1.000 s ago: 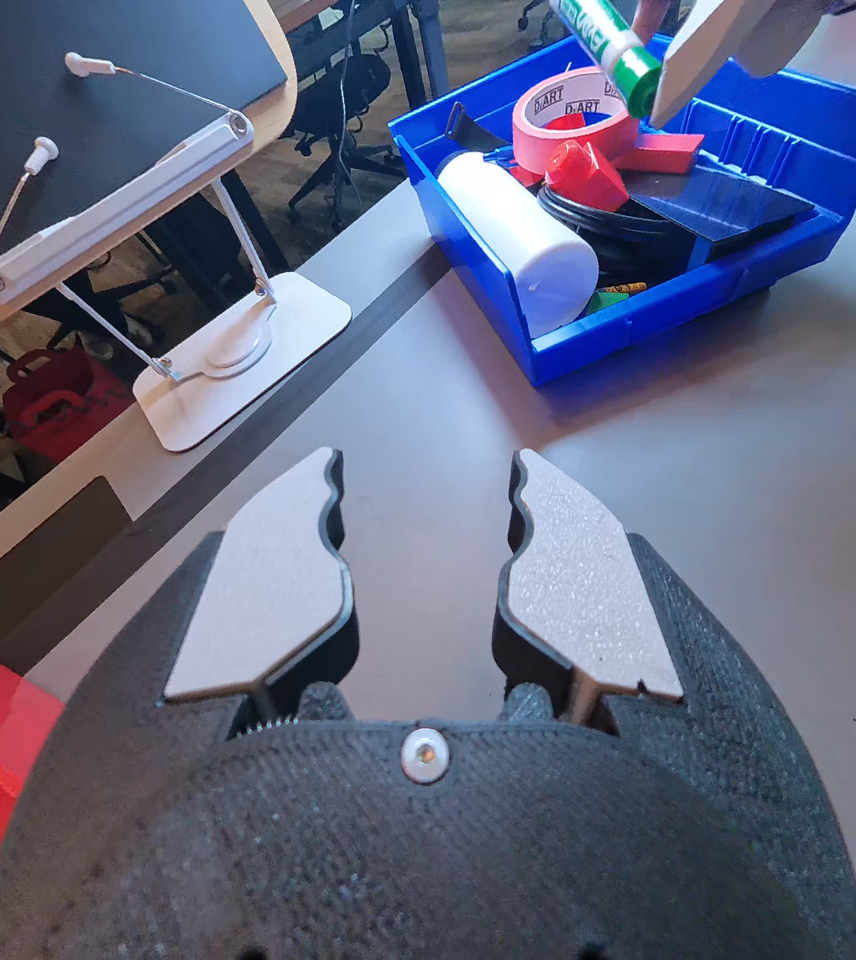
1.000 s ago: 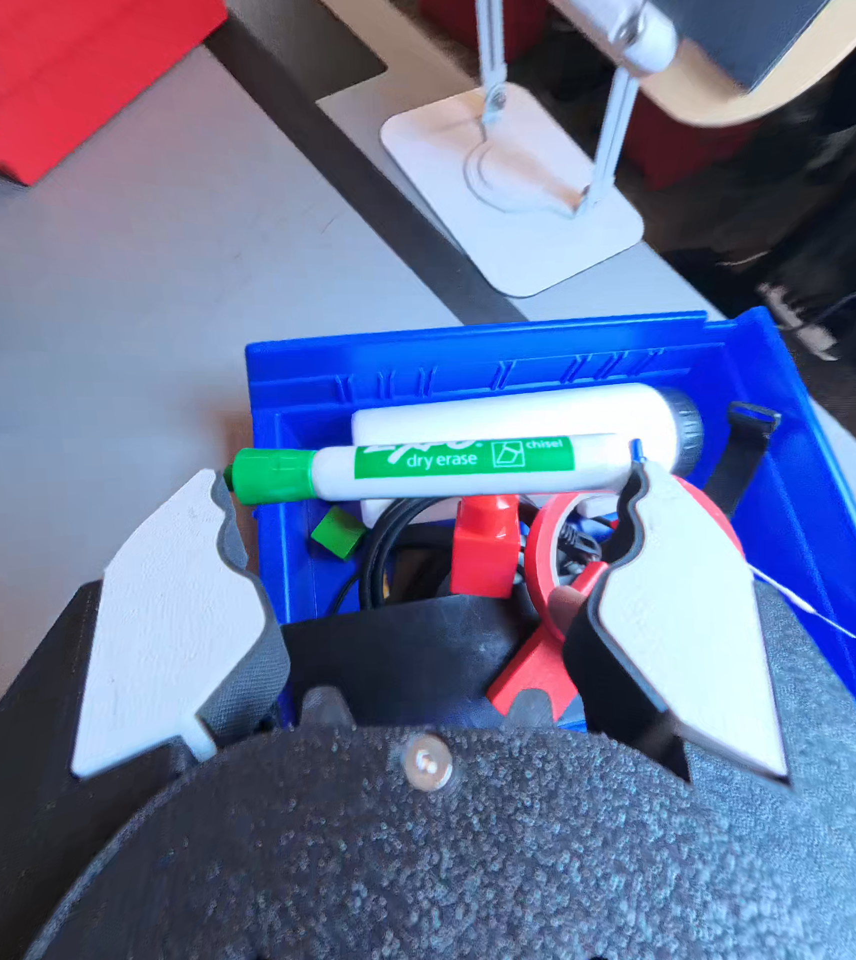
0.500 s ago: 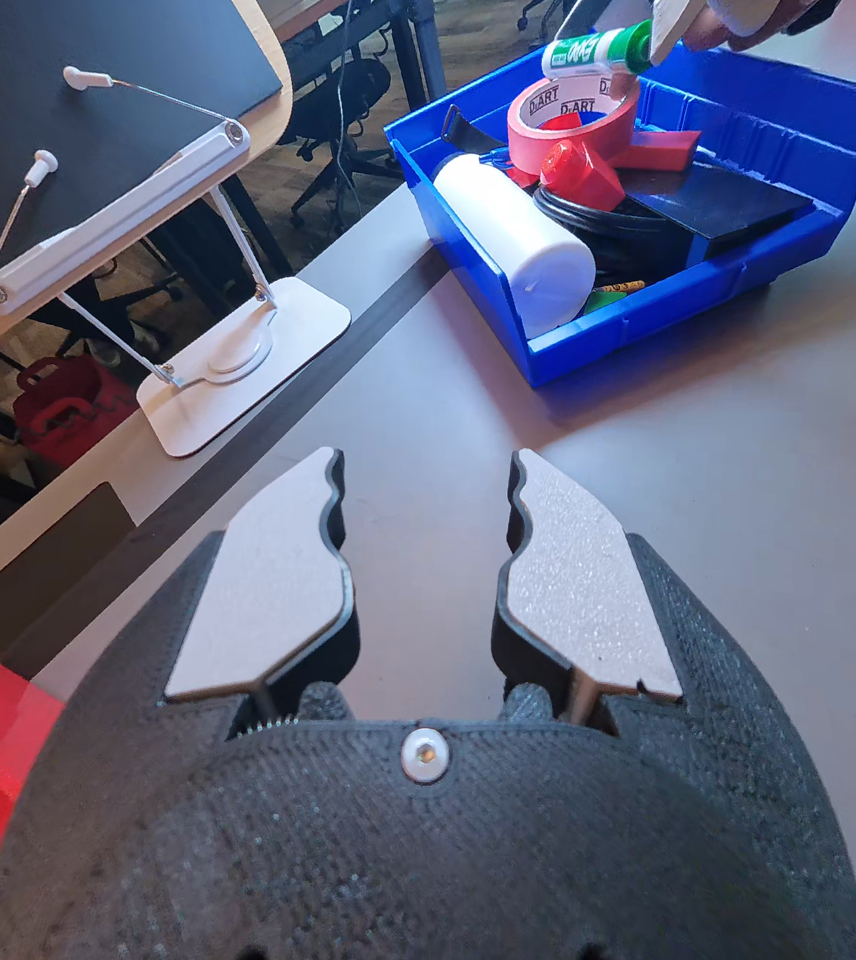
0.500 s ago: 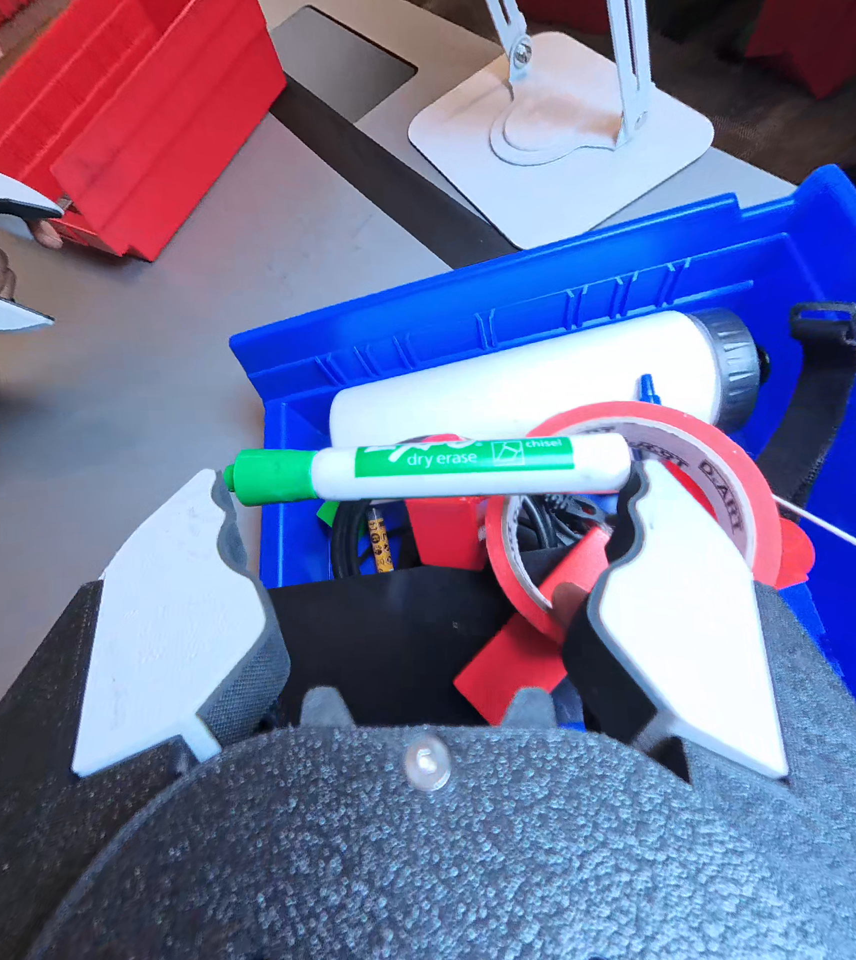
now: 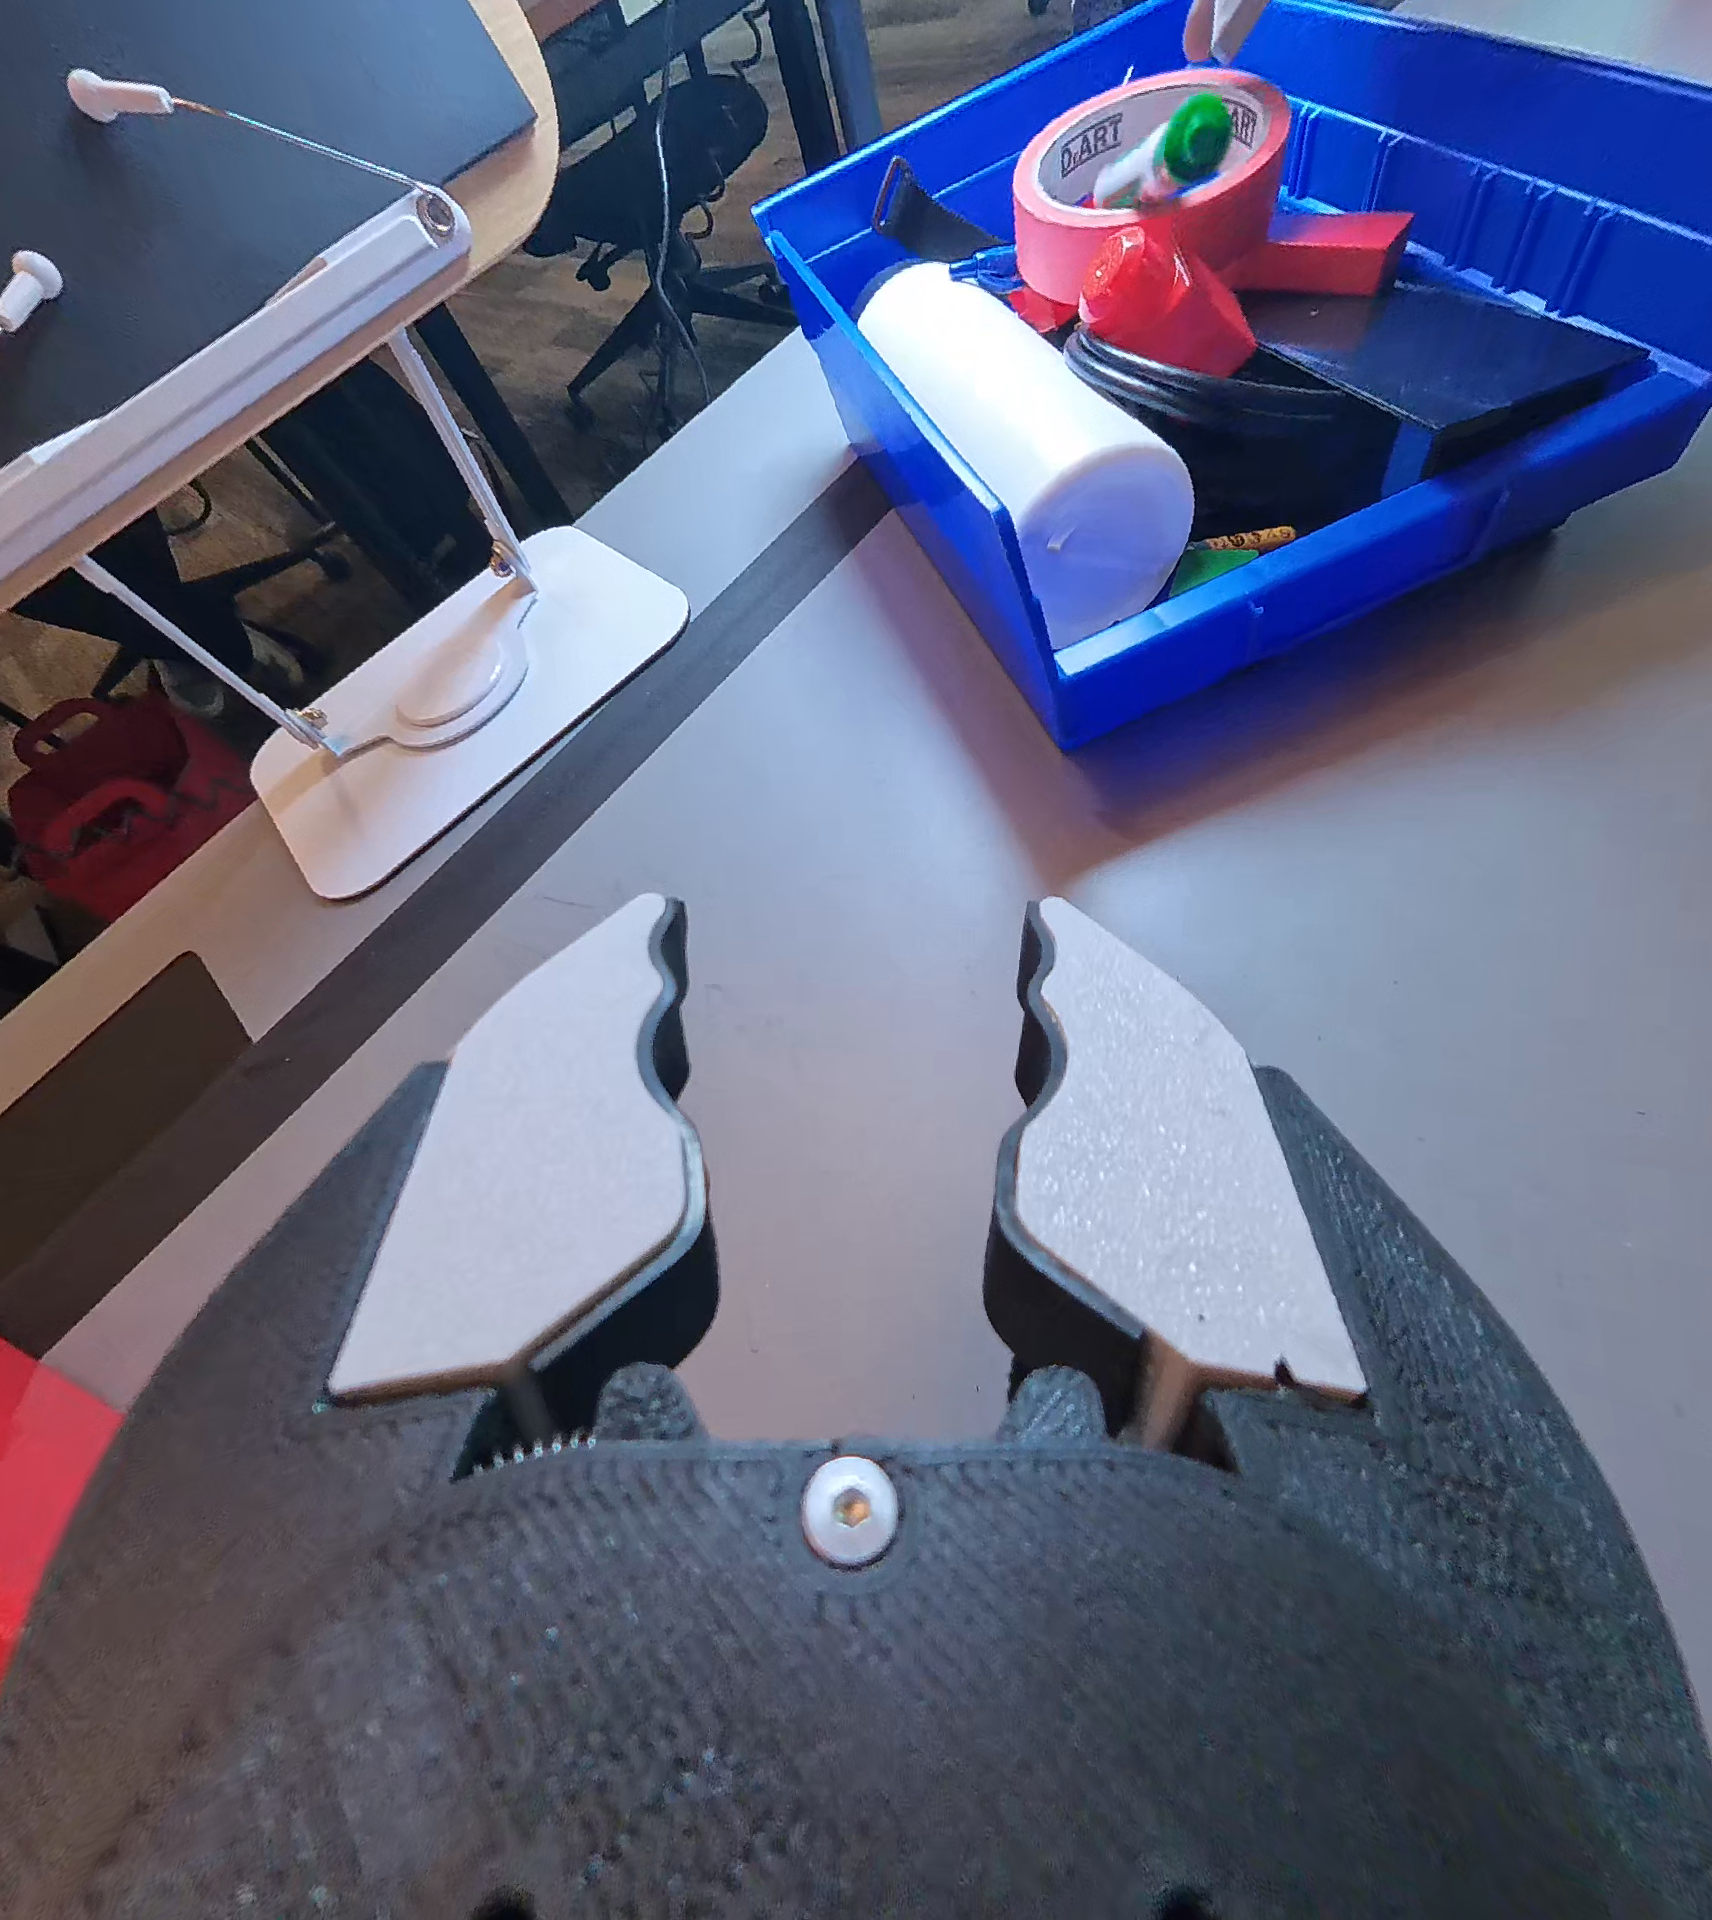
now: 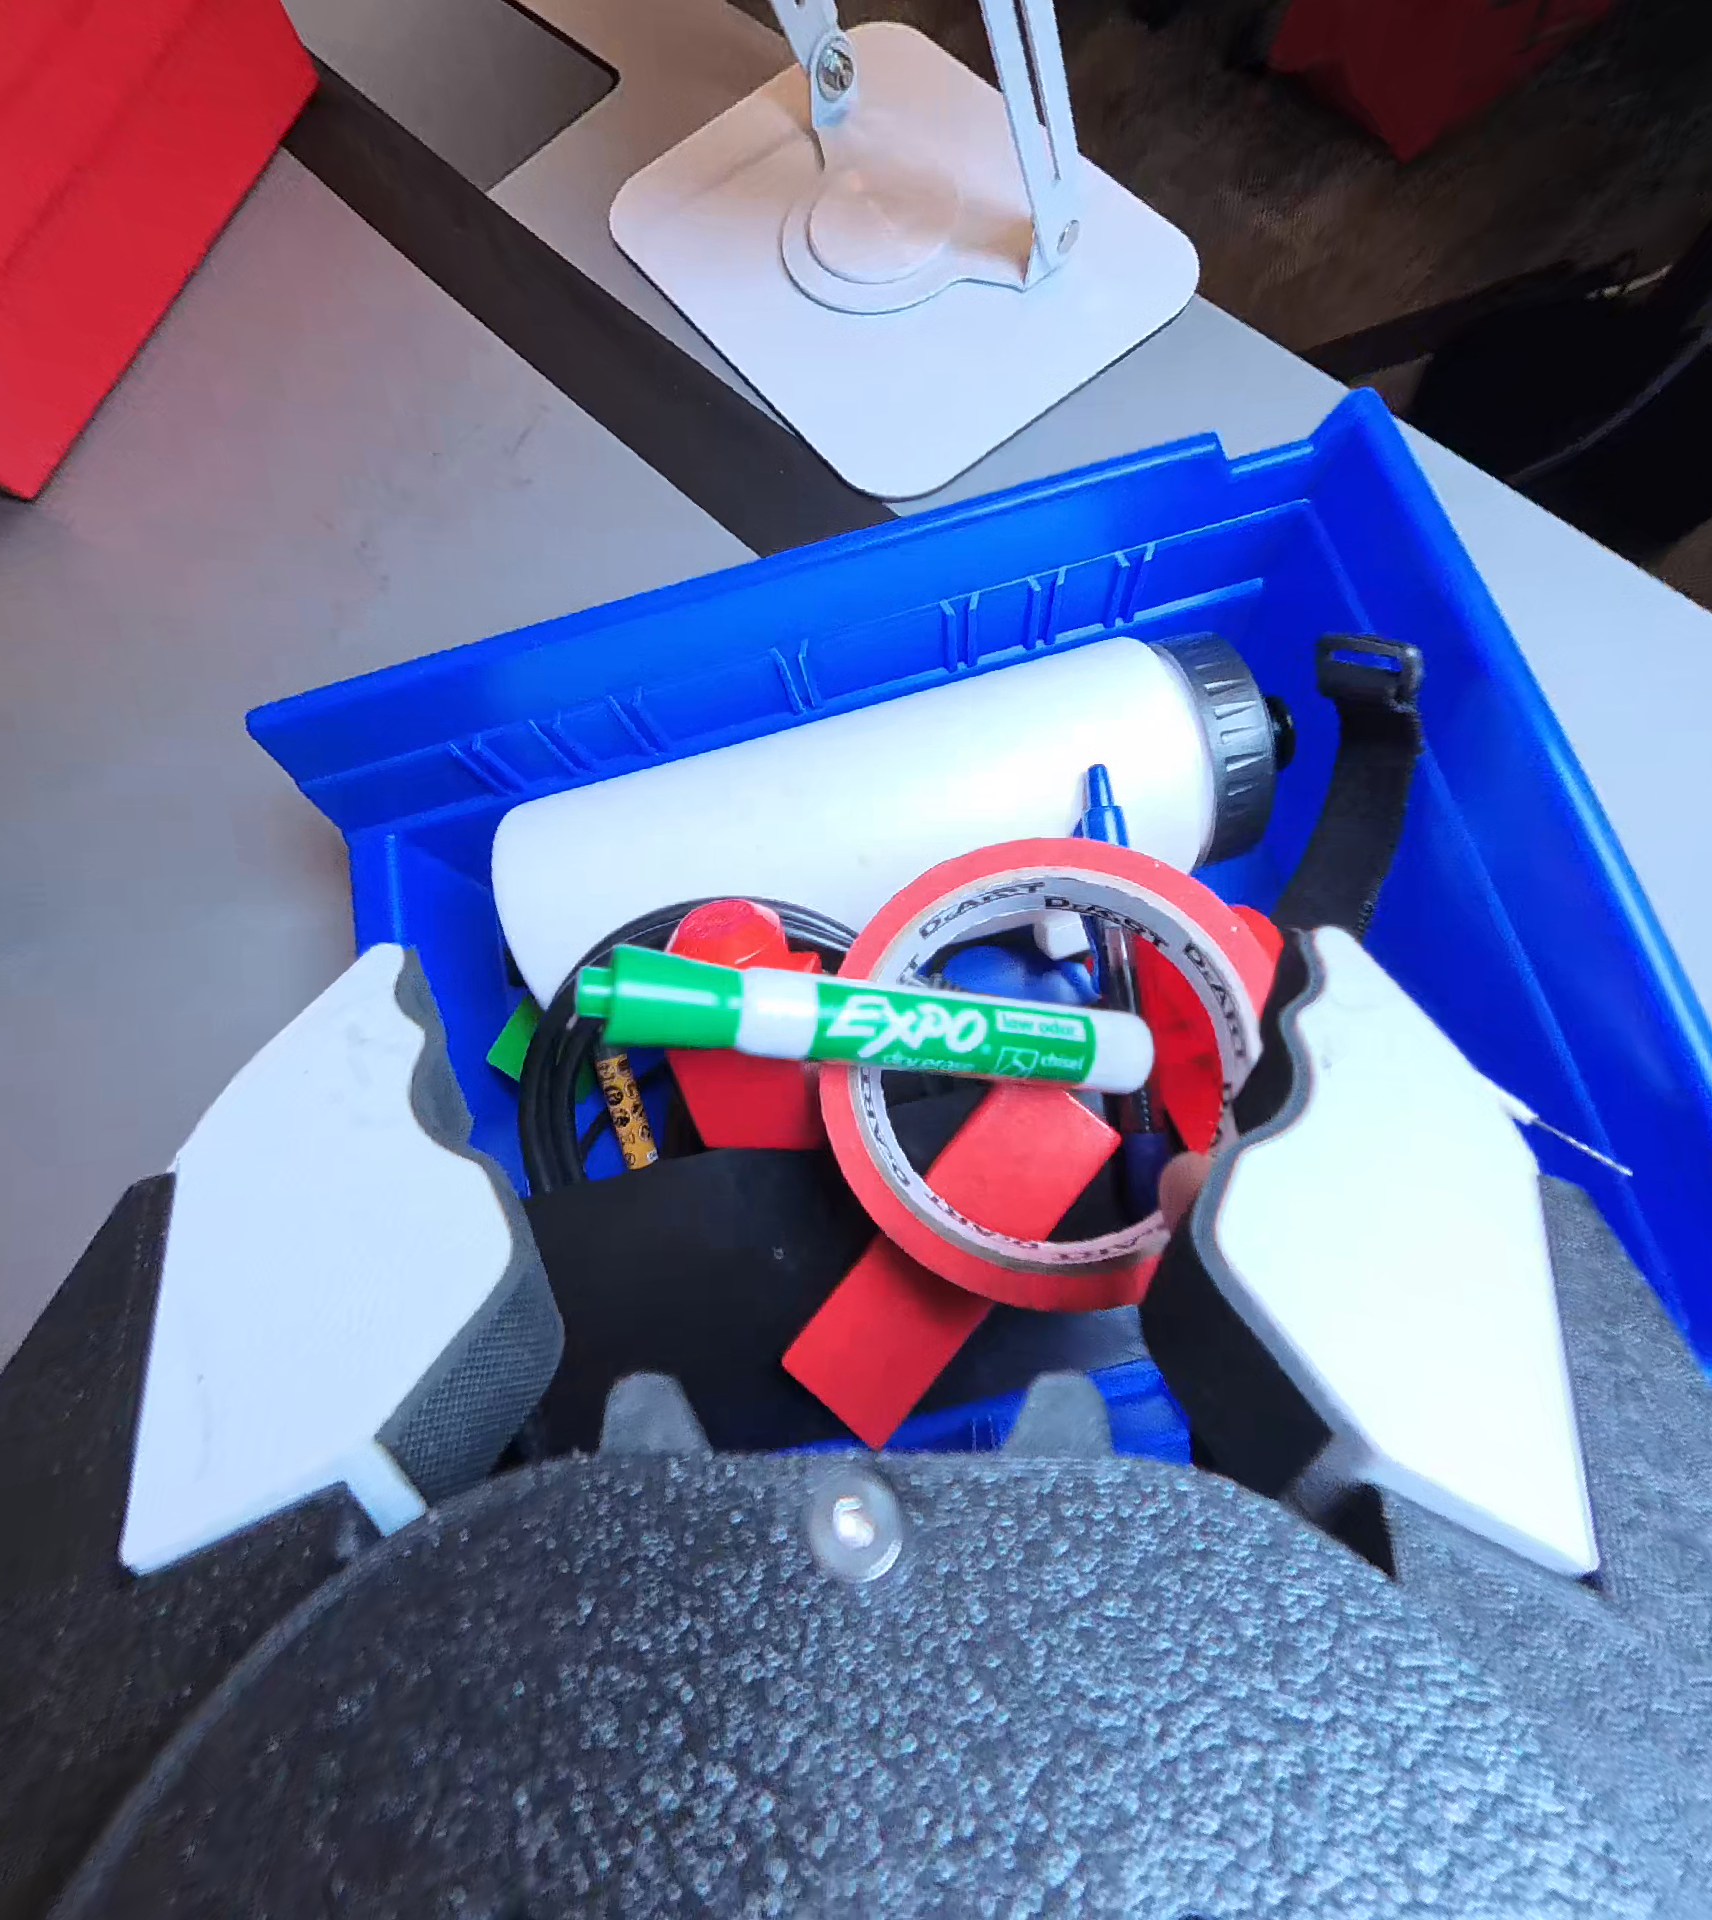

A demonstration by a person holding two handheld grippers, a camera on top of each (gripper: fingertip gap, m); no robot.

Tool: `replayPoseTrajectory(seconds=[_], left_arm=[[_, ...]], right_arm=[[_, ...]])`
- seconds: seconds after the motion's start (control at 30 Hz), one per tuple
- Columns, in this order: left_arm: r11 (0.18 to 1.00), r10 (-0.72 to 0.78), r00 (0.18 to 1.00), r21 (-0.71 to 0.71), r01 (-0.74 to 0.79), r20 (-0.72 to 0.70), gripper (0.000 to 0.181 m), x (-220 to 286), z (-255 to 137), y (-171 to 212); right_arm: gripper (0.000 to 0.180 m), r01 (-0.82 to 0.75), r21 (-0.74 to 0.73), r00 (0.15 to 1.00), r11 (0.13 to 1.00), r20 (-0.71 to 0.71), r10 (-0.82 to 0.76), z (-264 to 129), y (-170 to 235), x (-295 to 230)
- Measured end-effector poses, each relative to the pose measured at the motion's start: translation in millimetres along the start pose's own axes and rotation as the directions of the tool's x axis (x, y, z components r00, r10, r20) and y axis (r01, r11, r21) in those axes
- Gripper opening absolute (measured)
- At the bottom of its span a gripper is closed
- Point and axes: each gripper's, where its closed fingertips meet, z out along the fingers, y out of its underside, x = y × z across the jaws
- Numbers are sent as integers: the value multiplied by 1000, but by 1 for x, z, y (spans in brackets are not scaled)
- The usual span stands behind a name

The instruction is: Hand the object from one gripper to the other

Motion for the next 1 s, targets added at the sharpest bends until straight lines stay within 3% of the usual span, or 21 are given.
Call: replayPoseTrajectory(seconds=[0.17, 0.37, 0.43, 0.53, 0.67, 0.87, 0.93, 1.0], left_arm=[[1000, 4, 1000, -2, -4, -2, 62, 1, 0, 0], [1000, -2, 1000, 4, 2, 7, 61, -3, -1, -1], [1000, 0, 1000, 7, -1, 15, 60, -4, -2, -2], [1000, 3, 999, 15, -4, 33, 57, -10, -5, -5], [999, -11, 997, 41, 8, 75, 53, -29, -17, -12], [997, -73, 965, 46, 64, 252, 47, -126, -72, -14], [995, -97, 941, -1, 103, 323, 44, -174, -93, 0], [974, -121, 918, -135, 184, 377, 45, -223, -108, 31]], right_arm=[[141, 45, 5, 999, 999, -28, -45, -4, -8, -3], [128, 162, 257, 986, 953, -89, -144, -27, -46, -42], [113, 212, 372, 975, 904, -139, -171, -38, -58, -66], [67, 228, 549, 972, 804, -179, -153, -52, -62, -115], [20, 167, 694, 986, 700, -126, -110, -55, -39, -184], [2, 121, 720, 990, 684, -40, -133, -38, 14, -249], [1, 91, 731, 992, 676, -9, -124, -36, 22, -253], [1, 77, 739, 993, 669, 0, -114, -35, 22, -252]])
